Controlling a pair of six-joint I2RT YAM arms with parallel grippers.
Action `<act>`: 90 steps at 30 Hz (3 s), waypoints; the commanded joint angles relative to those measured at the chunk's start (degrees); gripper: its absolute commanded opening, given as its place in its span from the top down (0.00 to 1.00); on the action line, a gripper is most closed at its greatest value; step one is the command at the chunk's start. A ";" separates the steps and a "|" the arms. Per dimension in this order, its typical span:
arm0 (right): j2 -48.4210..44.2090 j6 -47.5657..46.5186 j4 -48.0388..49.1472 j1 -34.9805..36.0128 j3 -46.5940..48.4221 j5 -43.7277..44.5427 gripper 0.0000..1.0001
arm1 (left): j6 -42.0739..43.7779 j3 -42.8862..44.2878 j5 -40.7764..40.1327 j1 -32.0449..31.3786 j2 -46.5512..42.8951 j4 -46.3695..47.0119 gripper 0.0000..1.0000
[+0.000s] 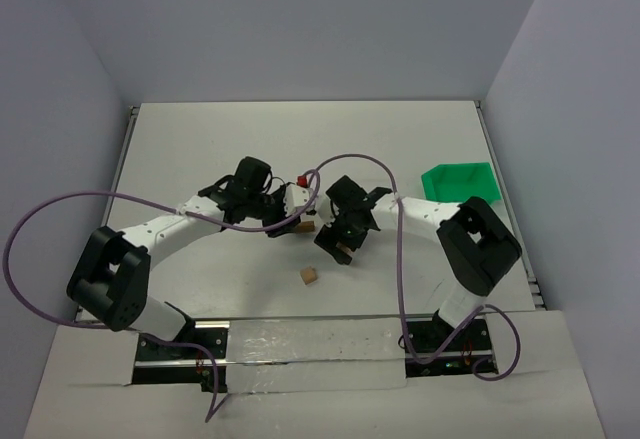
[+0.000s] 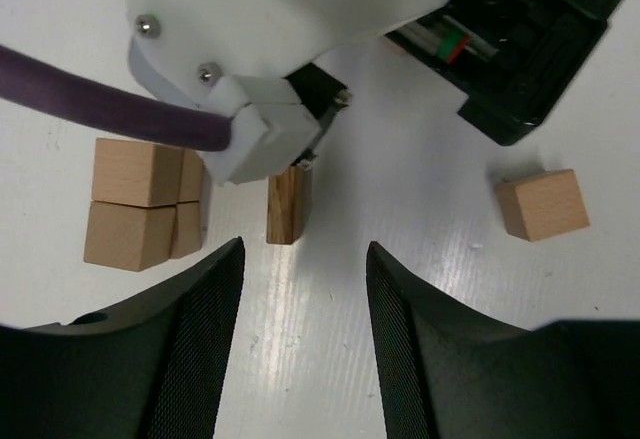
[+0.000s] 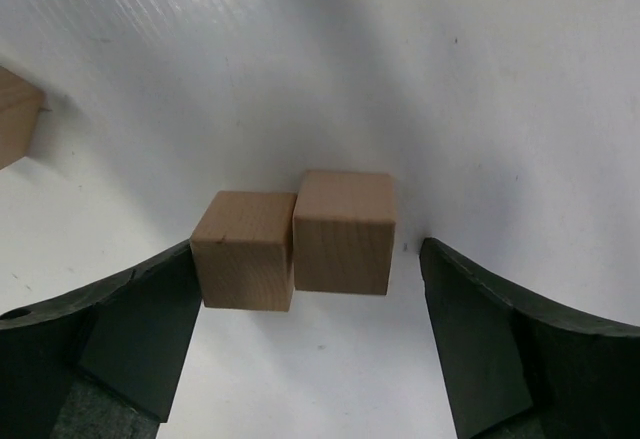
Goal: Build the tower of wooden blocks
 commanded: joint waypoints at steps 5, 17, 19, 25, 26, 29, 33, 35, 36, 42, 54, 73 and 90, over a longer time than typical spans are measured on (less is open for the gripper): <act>-10.22 4.19 0.43 -2.76 -2.08 -0.50 0.05 | -2.35 -1.20 -4.31 -1.02 3.20 10.54 0.43; -22.36 4.55 -0.46 -11.88 -3.84 -5.71 0.02 | -1.65 -0.50 -6.33 -2.83 8.98 12.49 0.46; -23.73 4.26 -0.26 -13.06 -3.87 -5.95 0.02 | -1.47 -0.38 -6.52 -3.00 9.77 12.49 0.47; -28.54 2.99 1.43 -15.22 -4.61 -6.40 0.02 | -0.77 0.64 -7.39 -4.14 11.18 11.08 0.52; -29.09 2.78 1.76 -15.39 -4.76 -6.60 0.02 | -0.77 0.84 -7.43 -4.18 11.34 10.84 0.53; -30.79 2.18 2.26 -16.30 -4.93 -7.26 0.02 | -0.85 1.94 -7.71 -4.50 12.30 9.45 0.55; -32.20 1.27 2.32 -16.72 -4.90 -7.98 0.02 | -0.53 2.75 -7.69 -4.88 13.14 7.77 0.61; -33.01 0.91 2.26 -16.95 -4.90 -8.32 0.02 | -0.26 2.68 -7.74 -5.01 13.05 7.42 0.67; -33.38 0.72 2.26 -17.06 -4.97 -8.28 0.02 | -0.24 2.67 -7.67 -5.09 13.03 7.32 0.70; -38.16 -1.14 5.31 -17.16 -7.07 -8.00 0.03 | -1.70 2.75 -6.54 -5.12 10.61 5.21 0.89; -41.52 -21.18 1.74 -17.42 -3.61 -9.84 0.07 | -9.24 9.93 16.75 -2.86 1.01 -10.26 1.00; -41.84 -35.10 -13.23 2.28 10.06 -19.54 0.09 | -23.02 17.62 38.41 0.15 2.22 -20.96 1.00; -31.31 -31.72 -15.02 16.15 13.85 -7.88 0.33 | -27.34 18.02 43.59 0.25 6.79 -22.76 1.00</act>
